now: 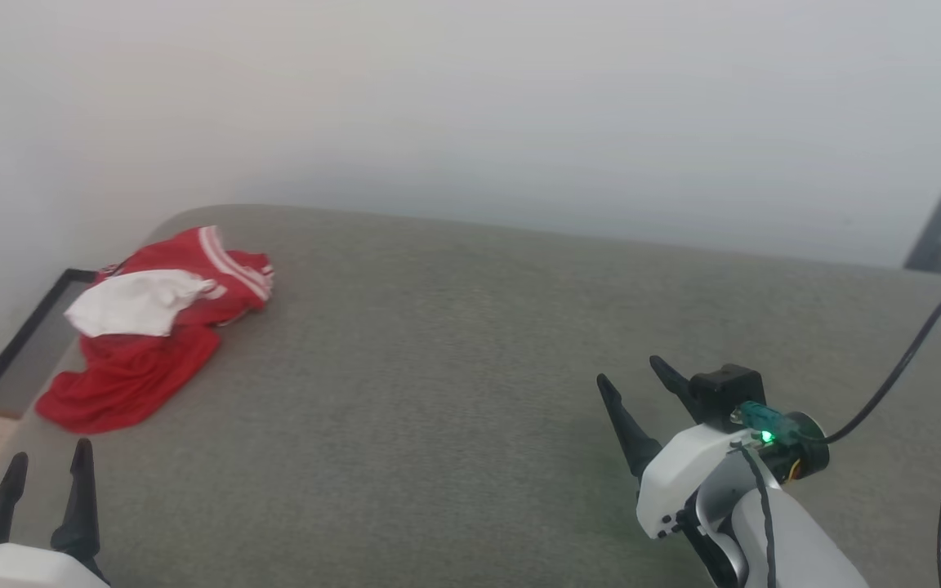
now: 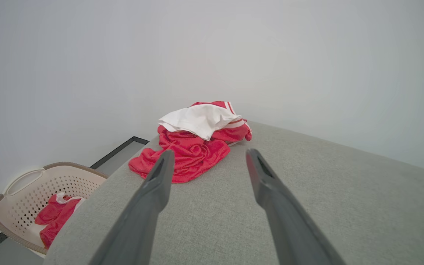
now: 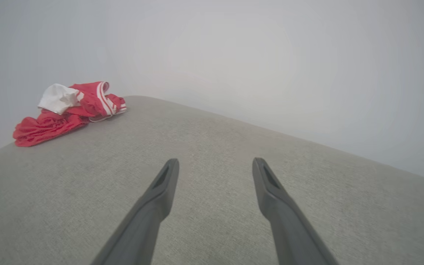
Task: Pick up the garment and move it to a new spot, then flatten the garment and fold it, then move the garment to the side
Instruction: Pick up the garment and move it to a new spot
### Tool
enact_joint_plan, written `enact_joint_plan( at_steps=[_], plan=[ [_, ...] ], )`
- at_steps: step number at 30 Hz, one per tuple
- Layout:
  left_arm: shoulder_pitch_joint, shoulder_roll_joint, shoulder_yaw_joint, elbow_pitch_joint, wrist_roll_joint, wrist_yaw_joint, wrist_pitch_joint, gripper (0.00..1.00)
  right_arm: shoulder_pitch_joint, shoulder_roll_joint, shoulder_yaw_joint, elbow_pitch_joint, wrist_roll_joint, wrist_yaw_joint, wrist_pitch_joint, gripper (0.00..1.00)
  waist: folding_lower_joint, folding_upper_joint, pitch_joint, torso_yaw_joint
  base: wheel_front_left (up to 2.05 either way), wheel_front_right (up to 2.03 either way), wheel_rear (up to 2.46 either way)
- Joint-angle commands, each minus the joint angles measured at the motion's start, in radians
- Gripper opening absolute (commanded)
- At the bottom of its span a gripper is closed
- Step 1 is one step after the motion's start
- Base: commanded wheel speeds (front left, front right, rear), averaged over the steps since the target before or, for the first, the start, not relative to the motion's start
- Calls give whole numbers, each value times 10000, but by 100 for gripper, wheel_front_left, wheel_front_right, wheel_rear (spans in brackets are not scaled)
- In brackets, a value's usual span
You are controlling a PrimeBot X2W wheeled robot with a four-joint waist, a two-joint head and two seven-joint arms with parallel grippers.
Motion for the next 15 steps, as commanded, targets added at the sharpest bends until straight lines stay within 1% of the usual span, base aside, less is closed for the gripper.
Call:
enact_joint_plan(
  at_steps=[1,7,12,15],
  plan=[
    [99,48,29,-69,-166,40,55,100,-69,12,63,93,116,5,-93,100,-1,0,-122,292,0,0,0],
    [241,111,0,-247,-193,63,193,100,-62,40,106,324,174,5,-213,100,-1,0,-151,613,0,0,0],
    [220,124,41,-370,-301,127,296,100,-126,46,71,418,146,5,-298,100,-1,0,-80,681,0,0,0],
    [-63,162,85,-407,-472,164,504,100,-176,-59,-21,448,144,5,-303,100,-1,0,30,666,0,0,0]
  ],
)
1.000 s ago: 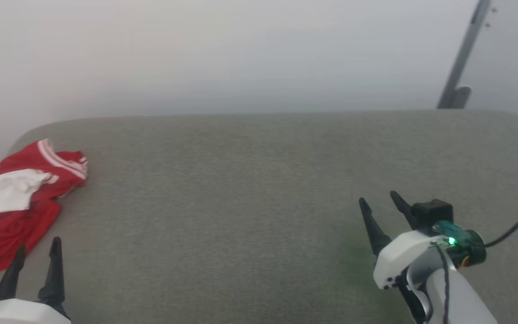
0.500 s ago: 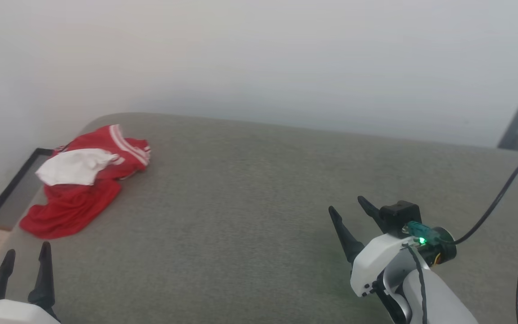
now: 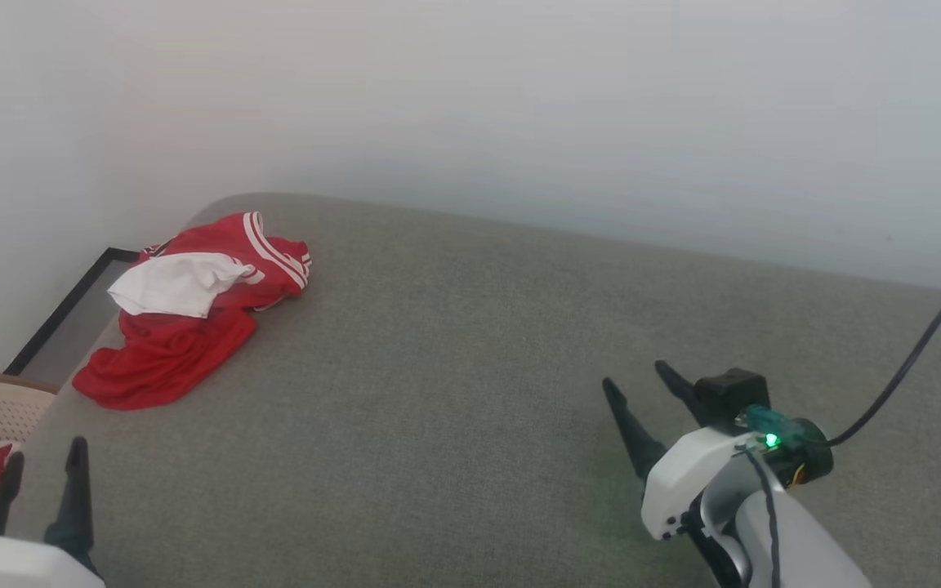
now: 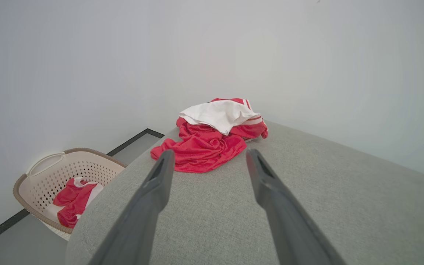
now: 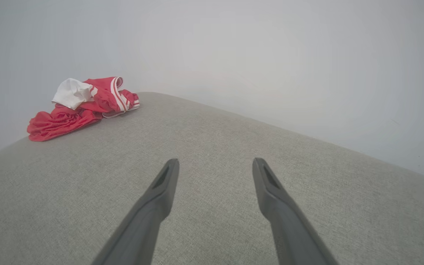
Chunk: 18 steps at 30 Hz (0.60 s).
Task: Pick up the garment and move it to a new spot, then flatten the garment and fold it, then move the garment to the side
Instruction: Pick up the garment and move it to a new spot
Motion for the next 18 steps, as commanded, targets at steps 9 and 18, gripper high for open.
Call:
enact_joint_plan(
  at_steps=[9,18],
  plan=[
    [-1645,475,74,297,-650,-40,1018,100,-497,-303,-363,-296,-162,5,123,100,0,0,802,-295,0,0,0],
    [-4403,1200,-320,2238,-896,-249,1846,100,-1197,-541,-810,-1328,-740,5,594,100,0,0,2713,-851,0,0,0]
  ],
)
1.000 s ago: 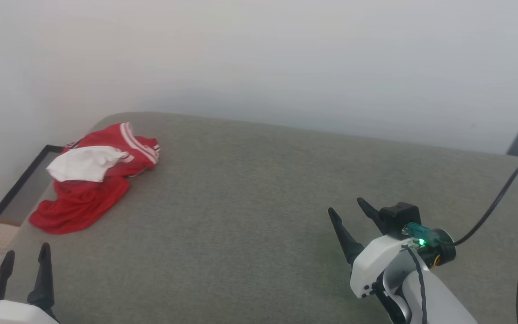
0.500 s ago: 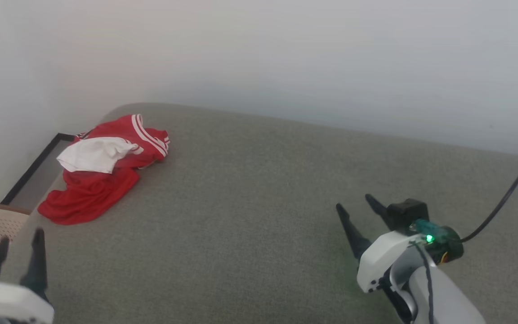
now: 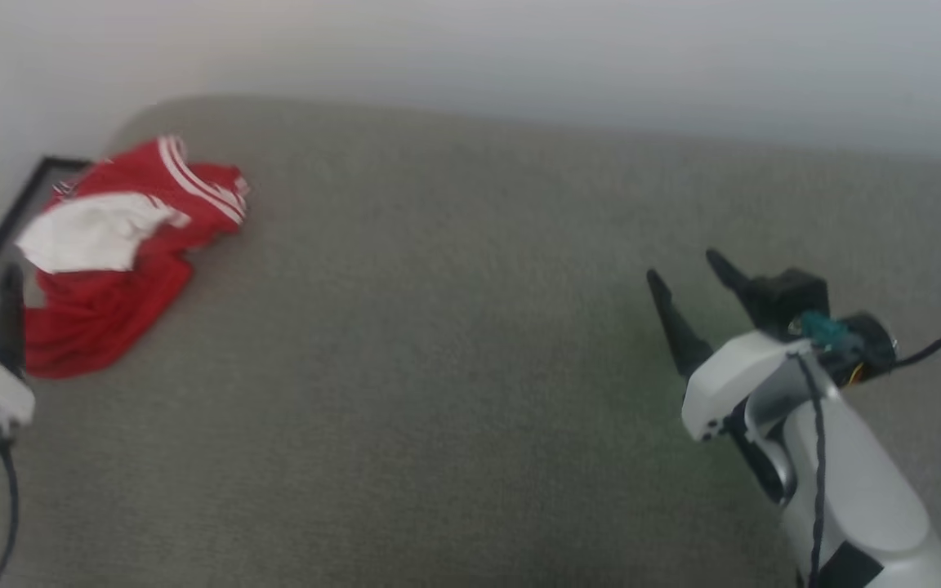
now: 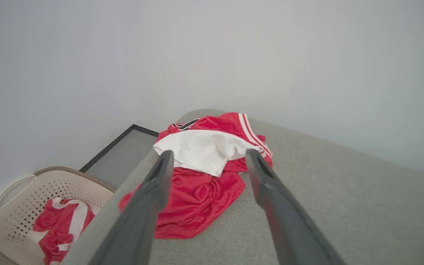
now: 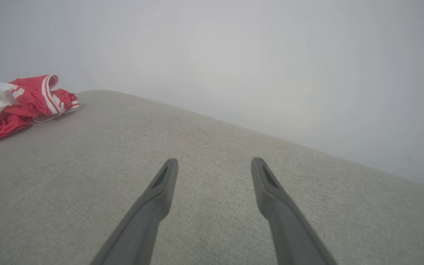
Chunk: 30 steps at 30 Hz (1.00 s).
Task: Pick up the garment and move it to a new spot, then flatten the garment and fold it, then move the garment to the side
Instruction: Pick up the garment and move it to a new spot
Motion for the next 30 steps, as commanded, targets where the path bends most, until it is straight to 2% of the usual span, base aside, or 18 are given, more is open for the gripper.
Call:
enact_joint_plan(
  at_steps=[1,14,22,28,29,30],
  plan=[
    [-447,68,19,283,-165,-63,54,100,-191,-56,-42,-165,-79,5,93,100,-1,0,844,-347,0,0,0],
    [-4380,742,-665,4299,-415,-228,1209,100,-504,-289,-730,-2266,-838,5,1052,100,-1,0,3523,-868,0,0,0],
    [-5830,630,-818,6652,-686,-68,2522,100,-314,-381,-915,-3144,-1028,5,1542,100,-1,0,4097,-934,0,0,0],
    [-6253,384,-1017,7508,-739,-109,3268,100,-256,-435,-980,-3542,-1107,5,1839,100,-1,0,4260,-931,0,0,0],
    [-6285,347,-1069,7566,-722,-127,3319,50,-241,-439,-987,-3597,-1119,5,1875,100,-1,0,4269,-930,0,0,0],
    [-6312,340,-1122,7598,-654,-142,3254,22,-229,-453,-997,-3626,-1135,5,1914,100,-1,0,4270,-926,0,0,0]
  ],
)
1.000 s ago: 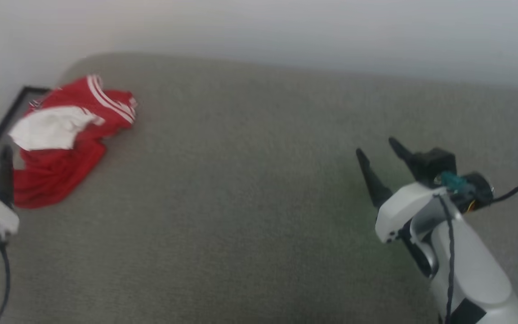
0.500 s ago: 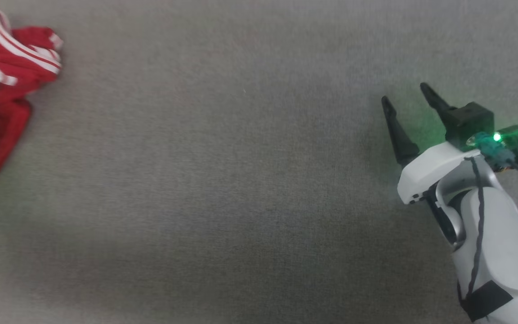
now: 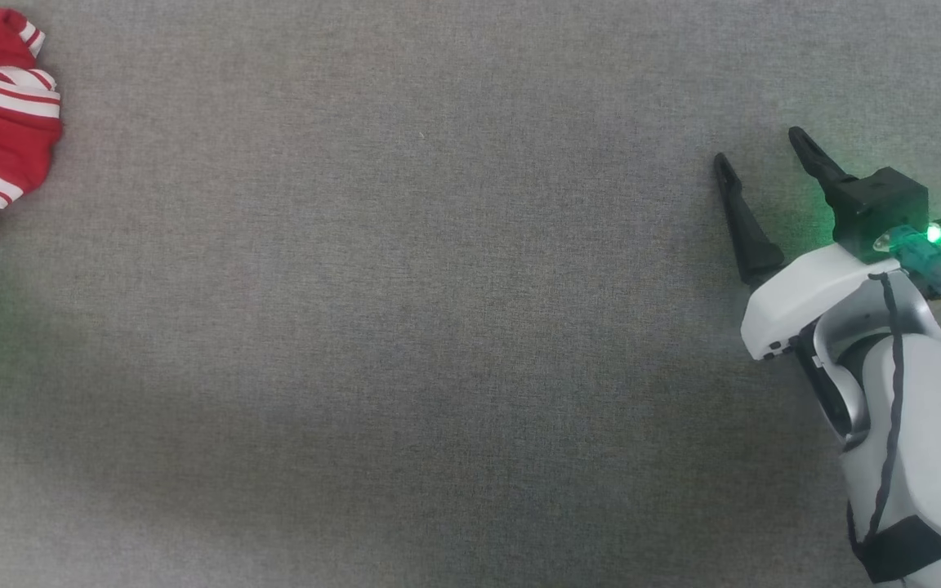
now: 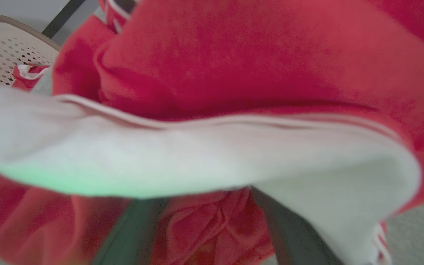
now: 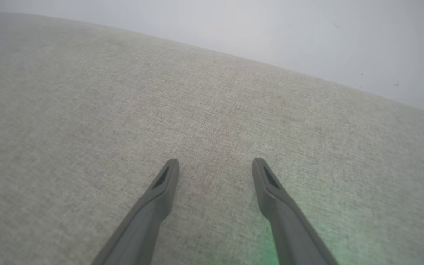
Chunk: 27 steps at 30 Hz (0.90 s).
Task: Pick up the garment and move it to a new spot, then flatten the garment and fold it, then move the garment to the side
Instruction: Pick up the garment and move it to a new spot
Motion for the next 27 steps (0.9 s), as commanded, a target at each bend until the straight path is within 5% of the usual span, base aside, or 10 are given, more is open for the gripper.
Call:
enact_joint_plan(
  at_steps=[1,2,19,27],
  plan=[
    [129,-292,-98,162,19,-50,81,22,51,-12,-17,-67,-71,5,46,100,0,0,-2,3,0,0,0],
    [88,-285,-90,179,19,-55,-75,0,73,-12,-30,-97,-80,5,47,100,0,0,-12,10,0,0,0],
    [-361,1152,-1289,-1371,554,-190,-2198,0,577,608,-639,985,-57,5,-899,100,0,0,-2155,152,0,0,0],
    [-350,1893,-2111,-3275,174,-192,-1687,0,829,874,-709,1619,115,5,-1334,100,0,0,-3457,213,0,0,0]
  ],
)
